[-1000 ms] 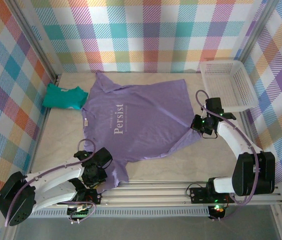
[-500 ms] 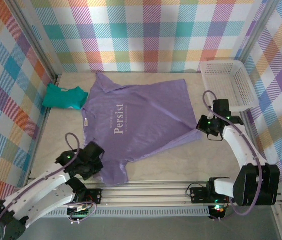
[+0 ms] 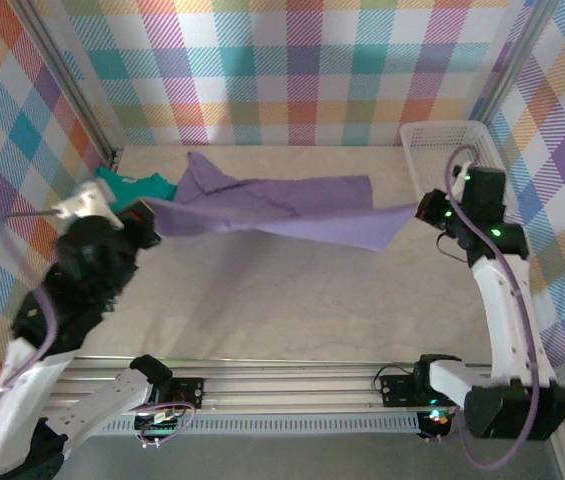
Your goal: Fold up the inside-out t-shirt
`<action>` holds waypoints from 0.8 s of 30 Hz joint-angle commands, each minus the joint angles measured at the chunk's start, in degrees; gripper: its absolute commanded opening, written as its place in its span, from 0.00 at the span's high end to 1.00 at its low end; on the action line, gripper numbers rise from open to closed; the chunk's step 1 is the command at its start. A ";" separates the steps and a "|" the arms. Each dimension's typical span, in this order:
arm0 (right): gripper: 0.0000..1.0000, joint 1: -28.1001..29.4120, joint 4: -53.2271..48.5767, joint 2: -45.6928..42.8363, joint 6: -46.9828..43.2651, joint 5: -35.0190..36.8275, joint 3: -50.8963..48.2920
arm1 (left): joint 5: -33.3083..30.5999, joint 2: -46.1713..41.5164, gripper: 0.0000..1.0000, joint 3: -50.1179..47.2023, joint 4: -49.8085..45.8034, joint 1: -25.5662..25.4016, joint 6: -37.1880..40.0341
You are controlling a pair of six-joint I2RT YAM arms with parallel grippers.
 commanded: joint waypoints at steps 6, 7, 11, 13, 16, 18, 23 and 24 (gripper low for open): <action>1.00 -0.22 -12.83 -13.11 -1.74 4.31 24.16 | 3.81 5.05 1.00 30.20 -3.12 0.74 17.36; 1.00 -0.22 -13.71 -13.11 -1.93 4.01 26.80 | 4.42 6.27 1.00 32.72 -3.58 0.79 18.05; 1.00 -0.24 -14.76 -10.99 -2.21 2.12 33.19 | 0.86 11.95 1.00 38.61 -4.66 0.59 19.62; 1.00 -0.23 -13.35 -9.29 -2.74 2.70 33.40 | -4.83 16.38 1.00 40.36 -4.43 0.52 21.78; 1.00 -0.24 -9.19 -5.60 -3.66 3.80 31.36 | -8.10 23.07 1.00 42.59 -2.65 1.01 25.18; 1.00 -0.22 -5.76 -2.49 -4.13 4.22 29.59 | -6.74 27.04 1.00 44.14 -1.49 3.34 25.69; 1.00 -0.24 3.23 6.89 -5.98 4.76 27.69 | 5.34 38.24 1.00 51.26 -3.01 15.56 20.36; 1.00 -0.22 4.35 8.25 -6.26 4.52 27.88 | 6.69 40.11 1.00 52.17 -3.11 16.63 20.10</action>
